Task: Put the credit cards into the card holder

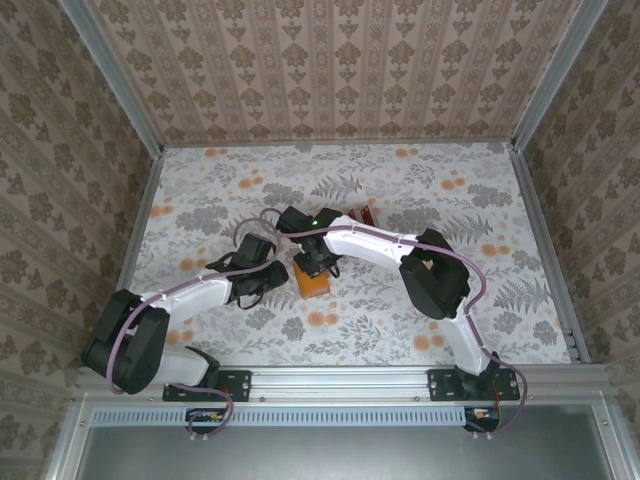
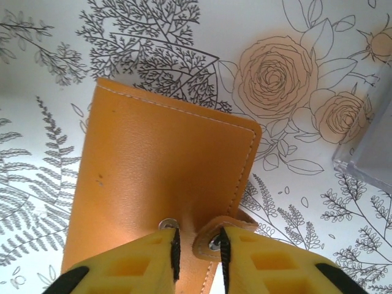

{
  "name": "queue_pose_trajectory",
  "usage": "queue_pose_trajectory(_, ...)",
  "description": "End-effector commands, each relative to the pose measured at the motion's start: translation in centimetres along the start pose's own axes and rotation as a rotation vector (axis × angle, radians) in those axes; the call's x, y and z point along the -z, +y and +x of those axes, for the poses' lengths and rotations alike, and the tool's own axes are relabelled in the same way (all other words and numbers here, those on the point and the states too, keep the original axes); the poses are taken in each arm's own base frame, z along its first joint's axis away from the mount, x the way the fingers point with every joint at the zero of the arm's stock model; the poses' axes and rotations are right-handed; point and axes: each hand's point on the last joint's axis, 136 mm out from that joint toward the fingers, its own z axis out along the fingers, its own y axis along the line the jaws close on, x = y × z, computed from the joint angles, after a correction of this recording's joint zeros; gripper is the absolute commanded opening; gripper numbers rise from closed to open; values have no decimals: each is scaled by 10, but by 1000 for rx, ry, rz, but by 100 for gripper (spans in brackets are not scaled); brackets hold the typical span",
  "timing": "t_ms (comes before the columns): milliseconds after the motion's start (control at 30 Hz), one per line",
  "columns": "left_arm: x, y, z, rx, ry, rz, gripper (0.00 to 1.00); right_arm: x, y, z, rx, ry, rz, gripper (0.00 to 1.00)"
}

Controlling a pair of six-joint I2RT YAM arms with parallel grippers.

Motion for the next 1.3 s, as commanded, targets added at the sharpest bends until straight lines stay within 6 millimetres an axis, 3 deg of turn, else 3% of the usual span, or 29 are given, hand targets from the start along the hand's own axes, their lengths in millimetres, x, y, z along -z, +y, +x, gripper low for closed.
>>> queue_pose_trajectory(0,0,2,1,0,3,3,39,0,-10,3,1,19,61,25)
queue_pose_trajectory(200,-2,0,1,-2,10,8,39,1,-15,2,4,19,88,22)
queue_pose_trajectory(467,-3,-1,3,-4,16,13,39,12,-16,1,-14,-7,56,8)
queue_pose_trajectory(667,-15,-11,12,-12,61,37,38,28,-14,0,-86,-95,-99,6)
queue_pose_trajectory(800,-24,-24,17,-23,85,60,38,25,-13,3,-134,-128,-217,5)
queue_pose_trajectory(1067,-28,-39,18,-55,101,67,39,30,-11,3,-130,-193,-268,5)
queue_pose_trajectory(1267,-27,-43,19,-63,105,70,39,33,6,-4,-74,-224,-330,5)
